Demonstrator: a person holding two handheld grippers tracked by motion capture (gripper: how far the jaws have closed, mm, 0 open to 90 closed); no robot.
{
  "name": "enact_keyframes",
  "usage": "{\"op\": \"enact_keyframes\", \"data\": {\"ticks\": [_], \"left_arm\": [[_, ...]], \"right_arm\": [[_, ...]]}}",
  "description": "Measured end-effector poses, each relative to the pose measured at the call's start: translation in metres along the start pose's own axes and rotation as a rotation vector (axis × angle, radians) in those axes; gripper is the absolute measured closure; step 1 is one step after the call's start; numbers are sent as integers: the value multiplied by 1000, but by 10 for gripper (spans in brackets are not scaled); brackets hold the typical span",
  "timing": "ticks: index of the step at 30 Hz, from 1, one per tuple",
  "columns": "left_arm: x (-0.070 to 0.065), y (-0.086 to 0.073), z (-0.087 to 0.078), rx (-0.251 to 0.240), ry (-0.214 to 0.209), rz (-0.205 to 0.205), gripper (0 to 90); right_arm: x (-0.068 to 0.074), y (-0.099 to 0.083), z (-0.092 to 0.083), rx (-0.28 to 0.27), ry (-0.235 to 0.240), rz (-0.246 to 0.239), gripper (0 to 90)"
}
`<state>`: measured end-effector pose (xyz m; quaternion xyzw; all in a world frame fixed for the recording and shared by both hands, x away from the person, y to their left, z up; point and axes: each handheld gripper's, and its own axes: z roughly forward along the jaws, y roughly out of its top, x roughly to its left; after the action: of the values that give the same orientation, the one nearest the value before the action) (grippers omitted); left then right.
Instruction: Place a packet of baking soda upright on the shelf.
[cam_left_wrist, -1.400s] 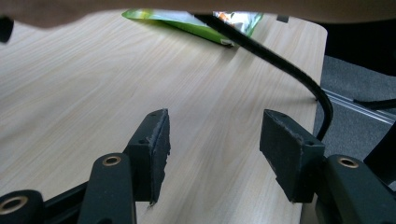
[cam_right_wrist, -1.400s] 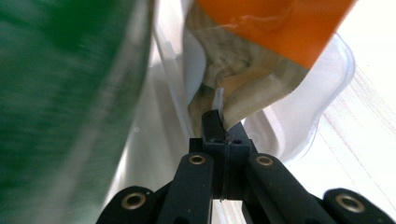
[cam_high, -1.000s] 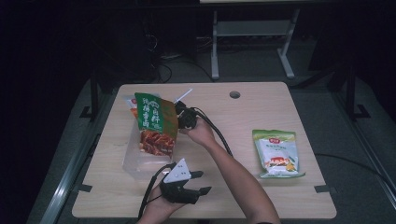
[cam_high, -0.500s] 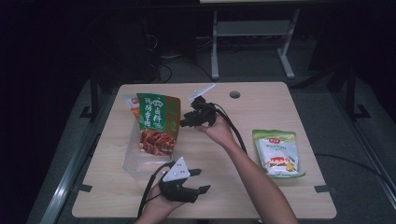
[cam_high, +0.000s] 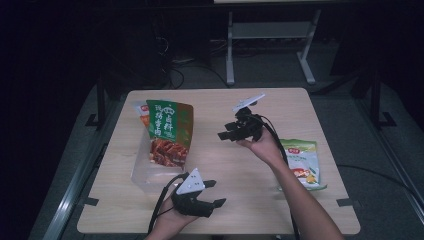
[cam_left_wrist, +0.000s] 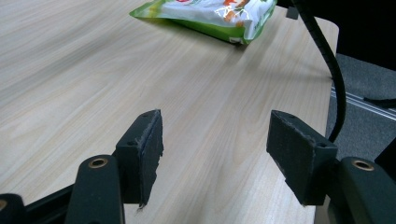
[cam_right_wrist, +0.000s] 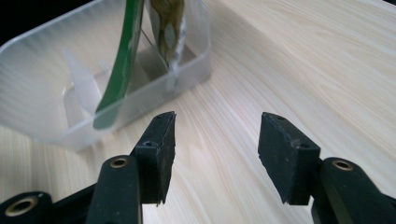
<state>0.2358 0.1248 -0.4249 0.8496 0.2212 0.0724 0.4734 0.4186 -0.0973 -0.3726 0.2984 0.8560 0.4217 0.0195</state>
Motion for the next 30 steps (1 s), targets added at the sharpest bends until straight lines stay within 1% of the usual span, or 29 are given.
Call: {"op": "enact_keyframes", "data": {"ticks": [1, 3, 7, 8, 10, 11, 12, 13, 15, 16, 18, 19, 20, 22, 25, 27, 28, 30], "left_arm": [[0, 0, 0, 0, 1, 1, 355], [-1, 0, 1, -1, 1, -5, 352], [-2, 0, 2, 11, 1, 12, 349], [-2, -1, 2, 6, 1, 11, 348], [-3, -1, 2, 12, 1, 9, 347], [-3, -1, 2, 10, 1, 10, 347], [-3, -1, 3, 6, 1, 11, 346], [-3, -1, 3, 10, 1, 15, 345], [-4, -1, 3, 9, 3, 16, 344], [-4, -1, 3, 2, 2, 10, 343], [-4, -1, 3, 3, 3, 10, 342], [-4, -1, 3, 4, 2, 9, 341], [-4, -1, 3, 4, 2, 9, 341], [-4, -1, 3, 2, 4, 10, 341], [-4, -1, 2, -2, 5, 12, 341], [-3, -1, 2, -3, 6, 10, 341], [-3, -1, 2, -3, 6, 12, 341], [-4, -1, 2, 2, 5, 12, 340]], "right_arm": [[-2, -4, -5, -4, -6, -5, 446], [-3, -11, -14, -3, -16, 12, 440], [-7, -28, -36, -5, -42, 36, 428], [-8, -32, -41, -8, -48, 40, 428], [-9, -39, -50, -4, -61, 48, 427], [-11, -45, -56, -3, -76, 49, 421], [-11, -49, -60, -1, -89, 64, 417], [-12, -53, -65, -2, -87, 73, 416], [-14, -60, -72, 0, -101, 81, 412], [-15, -64, -77, 4, -109, 90, 410], [-18, -74, -85, 16, -129, 99, 400], [-19, -78, -91, 16, -142, 113, 400], [-20, -82, -94, 14, -147, 110, 399], [-22, -89, -101, 23, -167, 122, 395], [-29, -104, -114, 43, -210, 145, 392], [-34, -116, -122, 48, -229, 179, 390], [-36, -121, -125, 46, -239, 183, 390], [-41, -132, -131, 61, -263, 207, 388]]}}
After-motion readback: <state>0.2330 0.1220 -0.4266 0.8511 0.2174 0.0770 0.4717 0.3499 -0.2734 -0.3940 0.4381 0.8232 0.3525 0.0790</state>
